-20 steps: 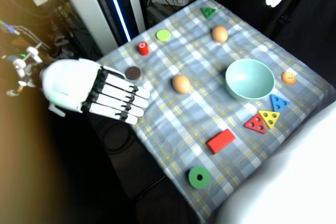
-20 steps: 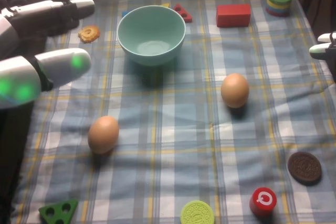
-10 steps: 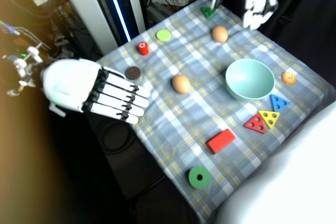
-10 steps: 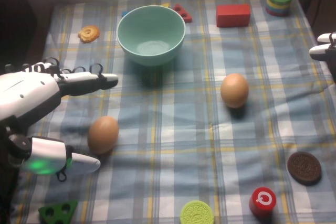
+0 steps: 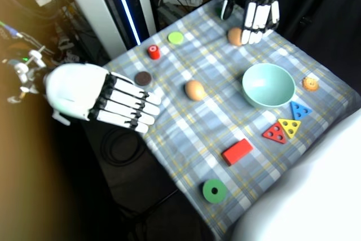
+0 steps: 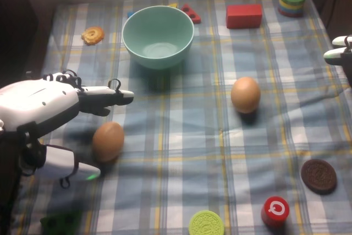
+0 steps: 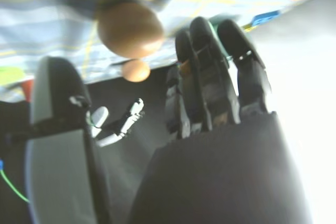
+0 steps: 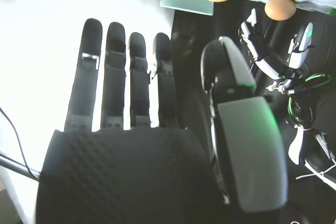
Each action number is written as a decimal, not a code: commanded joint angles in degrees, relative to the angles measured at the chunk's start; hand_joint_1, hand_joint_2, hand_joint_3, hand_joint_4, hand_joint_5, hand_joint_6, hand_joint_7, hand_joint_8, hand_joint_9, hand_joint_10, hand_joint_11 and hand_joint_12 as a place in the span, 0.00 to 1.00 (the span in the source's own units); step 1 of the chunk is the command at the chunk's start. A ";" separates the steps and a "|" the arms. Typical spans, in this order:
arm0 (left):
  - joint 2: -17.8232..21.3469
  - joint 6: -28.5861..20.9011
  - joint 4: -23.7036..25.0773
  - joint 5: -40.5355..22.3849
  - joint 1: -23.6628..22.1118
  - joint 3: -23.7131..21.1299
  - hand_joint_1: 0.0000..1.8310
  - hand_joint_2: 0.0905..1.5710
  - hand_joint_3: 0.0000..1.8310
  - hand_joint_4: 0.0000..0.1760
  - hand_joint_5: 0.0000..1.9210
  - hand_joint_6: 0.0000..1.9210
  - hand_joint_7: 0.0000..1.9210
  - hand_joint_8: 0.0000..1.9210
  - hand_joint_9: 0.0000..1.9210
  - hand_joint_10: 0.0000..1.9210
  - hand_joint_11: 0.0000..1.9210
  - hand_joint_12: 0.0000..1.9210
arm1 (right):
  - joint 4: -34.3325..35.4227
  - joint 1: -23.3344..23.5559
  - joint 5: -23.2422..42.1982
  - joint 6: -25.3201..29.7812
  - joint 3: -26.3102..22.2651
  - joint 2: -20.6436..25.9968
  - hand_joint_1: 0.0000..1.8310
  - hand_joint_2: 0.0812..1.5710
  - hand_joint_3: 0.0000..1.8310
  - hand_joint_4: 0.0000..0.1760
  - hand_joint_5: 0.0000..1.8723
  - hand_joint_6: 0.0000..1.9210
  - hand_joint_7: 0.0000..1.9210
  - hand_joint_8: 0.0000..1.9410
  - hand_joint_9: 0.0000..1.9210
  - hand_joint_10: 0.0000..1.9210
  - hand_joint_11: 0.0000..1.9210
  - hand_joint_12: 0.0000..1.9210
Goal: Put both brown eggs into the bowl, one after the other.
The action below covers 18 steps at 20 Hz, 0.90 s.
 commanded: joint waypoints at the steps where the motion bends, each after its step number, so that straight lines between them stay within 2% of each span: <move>1: -0.45 0.13 0.75 -4.36 -0.80 0.32 0.58 0.57 0.00 1.00 0.18 0.01 0.33 0.01 0.31 0.01 0.00 0.64 | 1.36 0.62 6.91 0.16 0.28 0.24 0.36 0.81 0.00 0.00 0.28 0.00 0.24 0.00 0.25 0.00 0.13 0.36; 3: -0.90 0.42 0.79 -3.42 -1.22 0.77 0.63 0.57 0.00 1.00 0.20 0.00 0.34 0.00 0.31 0.01 0.00 0.62 | 1.36 0.49 6.90 0.16 0.27 0.25 0.35 0.81 0.00 0.00 0.28 0.00 0.24 0.00 0.25 0.00 0.13 0.36; 6: -1.19 0.53 0.74 -3.29 -1.33 0.97 0.67 0.57 0.00 1.00 0.21 0.00 0.36 0.01 0.35 0.02 0.00 0.69 | 1.36 0.48 6.89 0.18 0.26 0.25 0.35 0.81 0.00 0.00 0.28 0.00 0.25 0.00 0.25 0.00 0.12 0.36; 10: -2.04 0.54 0.78 -2.39 -2.03 1.59 0.65 0.58 0.00 1.00 0.22 0.00 0.37 0.00 0.35 0.01 0.00 0.63 | 1.37 0.48 6.89 0.19 0.26 0.25 0.36 0.81 0.00 0.00 0.28 0.00 0.24 0.00 0.25 0.00 0.13 0.36; 14: -2.84 0.54 1.17 -1.68 -2.46 1.94 0.60 0.57 0.00 1.00 0.29 0.00 0.39 0.00 0.38 0.02 0.01 0.70 | 1.37 0.40 6.89 0.25 0.26 0.25 0.34 0.83 0.00 0.00 0.28 0.00 0.24 0.00 0.26 0.00 0.14 0.35; 18: -2.97 0.54 1.28 -1.59 -2.65 2.11 0.56 0.56 0.00 1.00 0.28 0.00 0.39 0.00 0.38 0.03 0.02 0.73 | 1.38 0.34 6.89 0.35 0.26 0.25 0.34 0.83 0.00 0.00 0.27 0.00 0.24 0.00 0.25 0.00 0.12 0.37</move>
